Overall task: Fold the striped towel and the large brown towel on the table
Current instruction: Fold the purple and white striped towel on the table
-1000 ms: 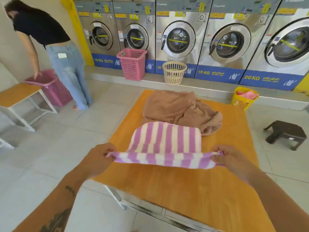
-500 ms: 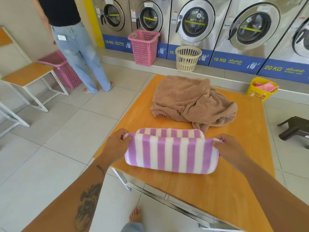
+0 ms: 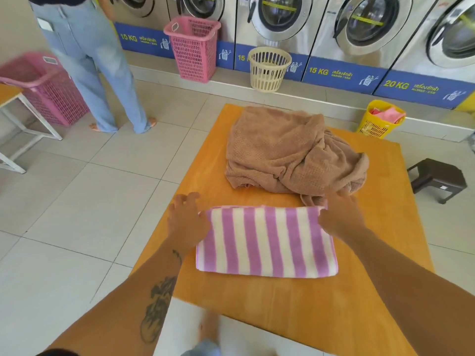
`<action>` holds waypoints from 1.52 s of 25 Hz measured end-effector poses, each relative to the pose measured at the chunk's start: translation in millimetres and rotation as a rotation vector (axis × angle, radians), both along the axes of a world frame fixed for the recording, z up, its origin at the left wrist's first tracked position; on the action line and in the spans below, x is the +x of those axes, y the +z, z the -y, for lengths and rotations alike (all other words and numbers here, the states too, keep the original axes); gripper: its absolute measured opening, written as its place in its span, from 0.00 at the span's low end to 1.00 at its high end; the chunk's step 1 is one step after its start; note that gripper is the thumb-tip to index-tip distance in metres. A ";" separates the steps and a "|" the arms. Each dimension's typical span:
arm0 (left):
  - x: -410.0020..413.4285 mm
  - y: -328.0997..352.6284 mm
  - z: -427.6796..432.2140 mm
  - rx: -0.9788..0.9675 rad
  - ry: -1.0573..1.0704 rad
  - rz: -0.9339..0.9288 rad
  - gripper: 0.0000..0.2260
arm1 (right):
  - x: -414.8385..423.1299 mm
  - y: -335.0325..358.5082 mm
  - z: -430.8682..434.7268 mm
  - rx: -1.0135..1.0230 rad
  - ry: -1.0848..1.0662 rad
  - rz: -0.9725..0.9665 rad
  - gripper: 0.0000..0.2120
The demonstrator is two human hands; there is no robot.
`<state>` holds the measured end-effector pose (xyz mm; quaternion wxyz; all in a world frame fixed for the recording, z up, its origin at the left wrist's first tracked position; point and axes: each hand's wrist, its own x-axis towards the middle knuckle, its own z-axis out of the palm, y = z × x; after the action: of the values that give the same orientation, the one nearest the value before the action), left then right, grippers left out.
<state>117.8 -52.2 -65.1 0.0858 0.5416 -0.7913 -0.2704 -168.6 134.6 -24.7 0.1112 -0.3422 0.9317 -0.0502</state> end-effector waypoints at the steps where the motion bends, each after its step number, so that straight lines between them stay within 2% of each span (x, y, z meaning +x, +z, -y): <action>1: -4.5 -5.0 -4.8 -0.165 -0.072 0.070 0.18 | 6.4 -4.2 4.8 0.027 0.105 -0.127 0.20; 3: -14.6 -13.1 -26.5 -0.352 -0.236 0.089 0.17 | 19.6 -16.5 13.6 0.063 0.334 -0.184 0.25; 4: -19.7 -16.3 -39.4 -0.330 -0.297 0.113 0.19 | 24.0 -23.6 16.2 0.124 0.396 -0.148 0.26; 6: -26.6 -24.1 -56.8 -0.143 -0.361 0.200 0.26 | 28.4 -35.8 13.1 0.272 0.407 -0.088 0.27; 7: -28.6 -29.2 -56.7 -0.114 -0.417 0.271 0.28 | 29.1 -39.3 8.7 0.322 0.382 -0.100 0.27; 10: -41.4 -30.3 -35.1 -0.195 -0.572 0.397 0.30 | 33.4 -32.1 -5.5 0.402 0.358 -0.179 0.22; 13: -55.8 -12.8 -24.6 -0.275 -0.561 0.397 0.28 | 43.2 -20.1 -18.0 0.347 0.363 -0.120 0.18; 14: -58.1 -7.4 -31.1 -0.319 -0.550 0.334 0.26 | 46.1 -20.4 -25.2 0.306 0.339 -0.026 0.18; 16: -52.6 0.0 -52.5 -0.336 -0.561 0.148 0.22 | 52.3 -23.6 -36.5 0.181 0.152 0.361 0.18; 18: -35.7 -1.2 -83.7 -0.250 -0.617 0.013 0.20 | 58.3 -30.1 -42.9 -0.007 -0.112 0.770 0.20; 19: -25.6 -4.1 -100.9 -0.209 -0.633 -0.014 0.19 | 61.8 -32.9 -45.5 -0.099 -0.215 0.899 0.22; 21: -6.1 -10.2 -131.4 -0.191 -0.625 -0.061 0.22 | 68.2 -32.9 -47.0 -0.234 -0.326 1.045 0.19; 23: 13.0 -19.0 -160.3 -0.228 -0.597 -0.095 0.29 | 74.1 -30.6 -48.3 -0.322 -0.344 1.115 0.16; 25: 29.2 -22.3 -189.5 -0.209 -0.583 -0.066 0.36 | 78.3 -24.3 -52.8 -0.372 -0.299 1.133 0.14; 27: 32.8 -22.0 -216.5 -0.143 -0.563 -0.003 0.43 | 80.8 -13.9 -58.2 -0.372 -0.177 1.063 0.14; 30: 16.0 -28.1 -249.0 -0.127 -0.481 0.101 0.47 | 82.6 -7.6 -68.7 -0.387 0.049 0.992 0.20; 35: 0.4 -40.4 -258.0 -0.242 -0.409 0.177 0.40 | 79.5 2.0 -88.6 -0.243 0.286 0.882 0.25; 38: 3.0 -37.8 -247.9 -0.251 -0.396 0.101 0.28 | 79.7 8.1 -94.4 -0.186 0.386 0.801 0.23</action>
<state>120.8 195.7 -102.9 0.0581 0.3740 -0.9127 -0.1540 -88.9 229.0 -16.6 0.4391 -0.4719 0.7257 -0.2406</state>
